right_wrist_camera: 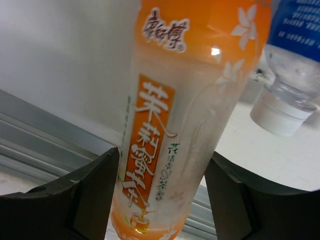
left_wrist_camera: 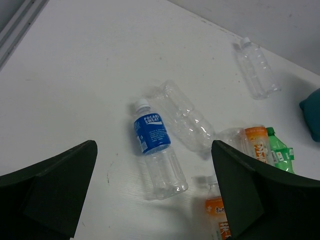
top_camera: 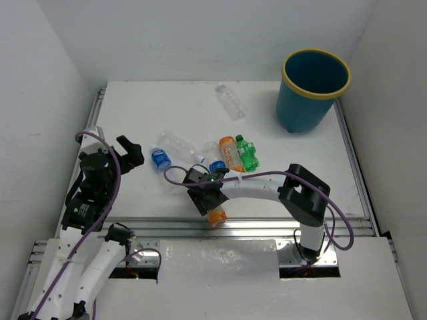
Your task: Put the plastic bottles in the bin
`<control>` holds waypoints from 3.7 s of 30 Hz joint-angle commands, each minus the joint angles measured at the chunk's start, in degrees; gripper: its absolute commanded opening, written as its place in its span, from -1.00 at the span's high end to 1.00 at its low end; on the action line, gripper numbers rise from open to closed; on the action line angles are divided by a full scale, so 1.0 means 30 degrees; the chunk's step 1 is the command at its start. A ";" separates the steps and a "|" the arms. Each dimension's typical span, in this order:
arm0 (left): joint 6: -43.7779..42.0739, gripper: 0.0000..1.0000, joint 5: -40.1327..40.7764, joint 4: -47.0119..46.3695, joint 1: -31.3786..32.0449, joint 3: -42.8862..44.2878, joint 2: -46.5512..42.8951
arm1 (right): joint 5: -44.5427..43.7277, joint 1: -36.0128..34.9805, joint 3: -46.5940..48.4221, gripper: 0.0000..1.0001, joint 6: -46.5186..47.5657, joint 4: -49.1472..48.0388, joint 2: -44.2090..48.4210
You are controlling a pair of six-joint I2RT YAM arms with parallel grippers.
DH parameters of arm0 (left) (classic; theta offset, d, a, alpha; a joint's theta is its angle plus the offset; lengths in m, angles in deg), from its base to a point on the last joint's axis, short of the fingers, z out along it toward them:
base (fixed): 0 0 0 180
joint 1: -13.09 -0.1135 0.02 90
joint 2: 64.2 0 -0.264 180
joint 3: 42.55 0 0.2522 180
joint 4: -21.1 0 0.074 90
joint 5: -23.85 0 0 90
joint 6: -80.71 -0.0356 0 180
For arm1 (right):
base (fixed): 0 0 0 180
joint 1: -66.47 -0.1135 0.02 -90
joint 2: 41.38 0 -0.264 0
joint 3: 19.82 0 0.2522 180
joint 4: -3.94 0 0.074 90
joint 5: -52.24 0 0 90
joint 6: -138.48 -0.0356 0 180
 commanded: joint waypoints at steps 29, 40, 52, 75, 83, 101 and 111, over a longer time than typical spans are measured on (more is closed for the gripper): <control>-0.0125 -0.92 -0.0734 -0.0820 -0.0155 0.0032 0.0536 | -0.3882 1.3616 1.6804 0.75 1.0252 -0.0567 0.5215; -0.0184 -0.92 -0.1145 -0.0938 0.0020 0.0061 0.1736 | 0.0154 2.1880 2.1002 0.76 0.9550 -0.5368 -0.1936; 0.0546 -0.93 -0.0326 -0.0382 0.0021 0.0354 0.3435 | 0.1101 2.2325 2.0626 -0.98 0.9667 -0.4902 -0.2414; 1.0333 -0.74 0.2724 -0.2604 0.2980 -0.0083 1.7967 | 0.5551 1.5558 -0.0143 -0.98 0.3659 -0.2204 1.3202; 1.1066 0.65 0.2721 -0.2844 0.2980 -0.2543 1.6158 | 0.8152 1.5236 -0.1517 -0.98 0.3485 -0.3169 1.4139; 0.3420 1.00 -1.4266 -1.6929 0.7872 -0.5505 0.6042 | 1.3085 0.9525 -0.4393 -0.98 -0.3343 -1.5270 0.9717; 0.3682 0.88 -1.4616 -1.6901 0.7931 -0.5328 0.6806 | 1.3316 0.9406 -0.4658 -0.98 -0.3401 -1.6474 1.0626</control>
